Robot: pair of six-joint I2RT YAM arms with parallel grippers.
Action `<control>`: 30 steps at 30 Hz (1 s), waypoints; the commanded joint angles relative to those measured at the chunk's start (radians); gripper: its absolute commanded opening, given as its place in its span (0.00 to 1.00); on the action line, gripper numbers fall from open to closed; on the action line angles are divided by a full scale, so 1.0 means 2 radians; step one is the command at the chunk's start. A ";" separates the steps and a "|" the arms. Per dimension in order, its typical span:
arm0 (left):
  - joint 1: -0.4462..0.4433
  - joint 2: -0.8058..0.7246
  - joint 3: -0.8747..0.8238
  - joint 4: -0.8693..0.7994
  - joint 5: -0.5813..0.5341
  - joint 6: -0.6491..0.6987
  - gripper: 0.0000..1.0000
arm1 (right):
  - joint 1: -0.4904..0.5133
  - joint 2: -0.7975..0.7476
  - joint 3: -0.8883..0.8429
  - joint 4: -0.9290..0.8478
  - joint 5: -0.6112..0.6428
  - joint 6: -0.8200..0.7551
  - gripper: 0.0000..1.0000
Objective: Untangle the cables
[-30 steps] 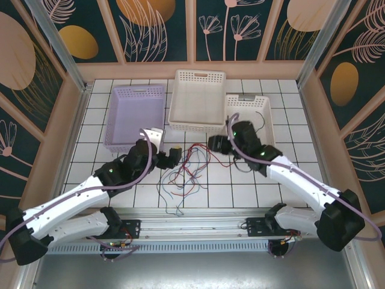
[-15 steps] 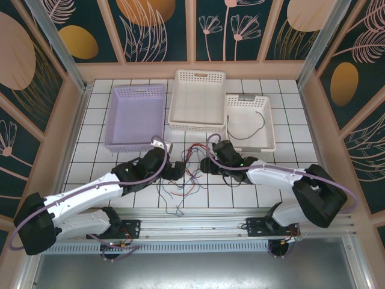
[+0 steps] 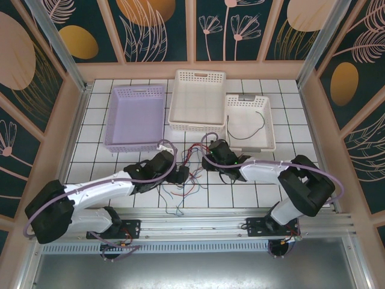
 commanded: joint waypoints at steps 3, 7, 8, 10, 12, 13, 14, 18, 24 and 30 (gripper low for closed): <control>0.003 0.040 0.011 0.034 0.001 -0.009 0.98 | 0.001 0.011 0.023 0.017 0.024 -0.017 0.14; 0.003 0.082 0.017 0.051 -0.002 -0.008 0.98 | 0.002 -0.009 0.018 0.018 0.023 -0.019 0.00; 0.003 0.092 0.020 0.054 -0.005 -0.009 0.98 | 0.002 -0.020 0.015 0.019 0.023 -0.021 0.00; 0.003 0.108 0.022 0.063 -0.010 -0.009 0.98 | 0.003 -0.043 0.008 0.019 0.019 -0.023 0.00; 0.003 0.121 0.029 0.069 -0.012 -0.009 0.98 | 0.004 -0.071 0.002 0.019 0.010 -0.028 0.00; 0.003 0.128 0.033 0.072 -0.011 -0.008 0.98 | 0.004 -0.089 -0.001 0.018 0.005 -0.030 0.00; 0.003 0.136 0.037 0.076 -0.008 -0.007 0.98 | 0.005 -0.107 -0.003 0.019 -0.001 -0.033 0.00; 0.003 0.160 0.043 0.094 0.006 -0.007 0.98 | 0.005 -0.176 0.001 0.011 -0.018 -0.041 0.00; 0.003 0.193 0.043 0.116 0.014 -0.009 0.98 | 0.005 -0.255 0.039 -0.036 -0.055 -0.052 0.00; 0.003 0.215 0.042 0.137 0.018 -0.010 0.77 | 0.005 -0.302 0.084 -0.081 -0.066 -0.057 0.00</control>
